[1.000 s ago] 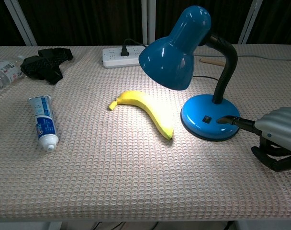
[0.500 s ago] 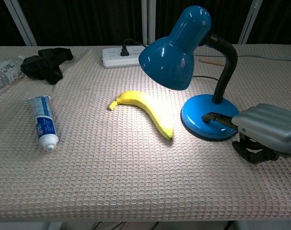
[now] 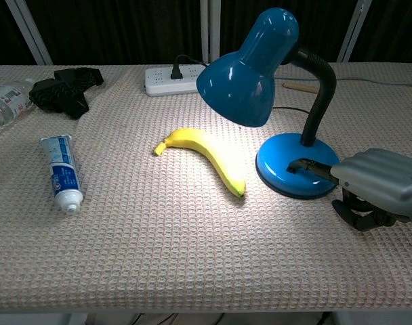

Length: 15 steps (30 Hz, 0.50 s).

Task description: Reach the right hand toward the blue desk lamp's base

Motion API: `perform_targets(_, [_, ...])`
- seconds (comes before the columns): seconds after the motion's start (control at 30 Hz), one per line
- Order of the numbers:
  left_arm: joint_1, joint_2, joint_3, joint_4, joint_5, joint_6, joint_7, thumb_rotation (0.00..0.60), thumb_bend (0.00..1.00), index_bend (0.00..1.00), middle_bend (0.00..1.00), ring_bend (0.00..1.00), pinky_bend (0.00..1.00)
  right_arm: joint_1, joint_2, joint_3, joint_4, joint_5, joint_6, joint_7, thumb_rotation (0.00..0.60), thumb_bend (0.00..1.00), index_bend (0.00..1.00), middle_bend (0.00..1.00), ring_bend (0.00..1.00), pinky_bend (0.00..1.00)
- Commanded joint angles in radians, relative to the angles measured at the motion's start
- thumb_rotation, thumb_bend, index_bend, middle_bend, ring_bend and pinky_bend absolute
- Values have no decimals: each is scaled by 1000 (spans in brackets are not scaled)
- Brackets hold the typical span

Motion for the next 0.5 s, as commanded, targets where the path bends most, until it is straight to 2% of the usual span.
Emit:
perform_targets(0.03, [0, 1, 0, -1, -1, 0, 1, 600, 122, 89, 0, 0, 0, 6, -2, -4, 1, 15, 1, -5, 600, 606, 0, 1000, 982, 892])
perform_targets(0.37, [2, 3, 0, -2, -3, -1, 2, 600, 121, 89, 0, 0, 0, 25, -3, -9, 13, 67, -13, 19, 600, 592, 0, 1000, 982, 892])
perform_targets(0.5, [2, 3, -1, -1, -4, 0, 3, 600, 122, 89, 0, 0, 0, 33, 9, -10, 0, 91, -41, 66, 600, 583, 0, 1000, 982, 892])
